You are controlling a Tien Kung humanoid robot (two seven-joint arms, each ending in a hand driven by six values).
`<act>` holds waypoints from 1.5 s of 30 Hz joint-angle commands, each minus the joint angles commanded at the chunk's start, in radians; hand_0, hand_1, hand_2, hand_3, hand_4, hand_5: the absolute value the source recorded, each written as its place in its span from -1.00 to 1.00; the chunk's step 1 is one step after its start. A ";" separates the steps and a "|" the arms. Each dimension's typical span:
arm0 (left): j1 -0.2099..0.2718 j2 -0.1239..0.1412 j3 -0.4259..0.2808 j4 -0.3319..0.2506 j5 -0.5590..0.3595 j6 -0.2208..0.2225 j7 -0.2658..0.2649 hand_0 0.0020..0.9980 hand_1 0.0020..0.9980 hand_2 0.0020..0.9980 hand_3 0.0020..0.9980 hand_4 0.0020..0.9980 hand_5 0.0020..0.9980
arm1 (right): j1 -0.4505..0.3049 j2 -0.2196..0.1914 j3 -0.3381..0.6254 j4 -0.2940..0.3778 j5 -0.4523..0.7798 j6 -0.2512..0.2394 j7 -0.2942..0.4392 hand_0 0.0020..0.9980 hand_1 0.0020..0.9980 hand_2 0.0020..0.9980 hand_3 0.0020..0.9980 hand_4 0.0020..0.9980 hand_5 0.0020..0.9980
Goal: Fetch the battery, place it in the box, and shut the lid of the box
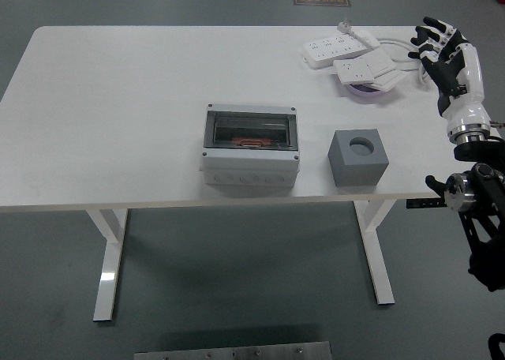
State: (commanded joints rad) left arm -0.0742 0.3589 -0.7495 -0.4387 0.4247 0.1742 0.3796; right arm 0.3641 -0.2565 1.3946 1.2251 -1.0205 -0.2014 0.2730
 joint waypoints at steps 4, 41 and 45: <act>0.000 0.000 0.000 0.000 0.000 0.000 0.000 0.30 0.33 0.10 0.11 -0.11 -1.00 | 0.000 0.000 0.001 0.001 -0.001 -0.009 0.003 0.35 0.45 0.51 0.42 -0.16 -0.92; 0.000 -0.002 -0.009 -0.002 0.006 0.003 0.007 0.30 0.33 0.10 0.11 -0.11 -1.00 | -0.005 -0.001 0.015 -0.022 0.094 0.077 -0.017 0.66 0.57 0.66 0.73 1.00 1.00; 0.001 -0.001 -0.005 -0.001 0.003 0.002 0.004 0.30 0.33 0.10 0.11 -0.11 -1.00 | -0.006 -0.002 0.015 -0.022 0.099 0.080 -0.018 0.66 0.57 0.66 0.73 1.00 1.00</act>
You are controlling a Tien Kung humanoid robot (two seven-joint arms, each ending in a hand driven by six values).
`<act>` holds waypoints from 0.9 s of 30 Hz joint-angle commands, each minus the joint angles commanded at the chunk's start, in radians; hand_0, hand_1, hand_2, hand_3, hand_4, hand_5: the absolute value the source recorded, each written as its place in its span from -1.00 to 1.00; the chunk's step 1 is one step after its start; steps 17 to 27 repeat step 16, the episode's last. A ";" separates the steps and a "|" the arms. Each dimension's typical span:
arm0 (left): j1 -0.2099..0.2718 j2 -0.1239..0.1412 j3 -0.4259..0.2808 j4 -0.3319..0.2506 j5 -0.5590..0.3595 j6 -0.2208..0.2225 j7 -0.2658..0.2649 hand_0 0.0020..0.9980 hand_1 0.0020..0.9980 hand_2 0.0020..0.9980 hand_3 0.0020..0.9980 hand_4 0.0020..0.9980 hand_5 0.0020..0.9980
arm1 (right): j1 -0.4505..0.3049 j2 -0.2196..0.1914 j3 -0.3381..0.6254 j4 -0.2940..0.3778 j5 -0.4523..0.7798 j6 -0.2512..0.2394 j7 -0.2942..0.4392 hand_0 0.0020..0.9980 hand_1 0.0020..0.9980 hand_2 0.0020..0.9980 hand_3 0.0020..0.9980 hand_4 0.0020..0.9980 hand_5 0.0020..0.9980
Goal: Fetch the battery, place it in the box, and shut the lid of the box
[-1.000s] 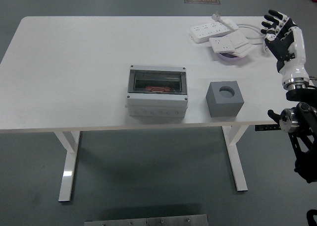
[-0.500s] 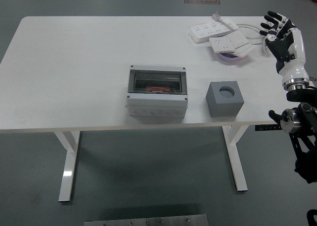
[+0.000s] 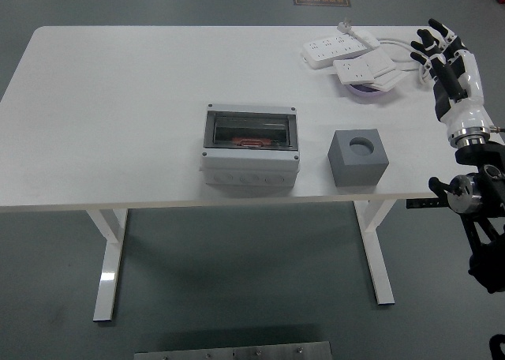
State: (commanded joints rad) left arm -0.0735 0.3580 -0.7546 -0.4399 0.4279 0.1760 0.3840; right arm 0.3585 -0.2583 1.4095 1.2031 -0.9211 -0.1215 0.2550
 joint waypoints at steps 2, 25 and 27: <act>0.001 0.000 0.001 0.000 -0.001 -0.001 -0.001 0.30 0.33 0.10 0.11 -0.11 -1.00 | -0.001 0.000 0.000 0.000 0.003 0.001 0.001 0.68 0.60 0.66 0.75 1.00 1.00; 0.003 0.001 0.003 0.000 -0.003 -0.001 -0.002 0.30 0.33 0.10 0.11 -0.11 -1.00 | -0.003 0.000 -0.002 0.000 0.008 0.005 0.000 0.68 0.62 0.66 0.78 1.00 1.00; 0.003 0.001 0.003 0.000 -0.003 -0.001 -0.002 0.30 0.33 0.10 0.11 -0.11 -1.00 | -0.003 0.000 -0.002 0.000 0.008 0.005 0.000 0.68 0.62 0.66 0.78 1.00 1.00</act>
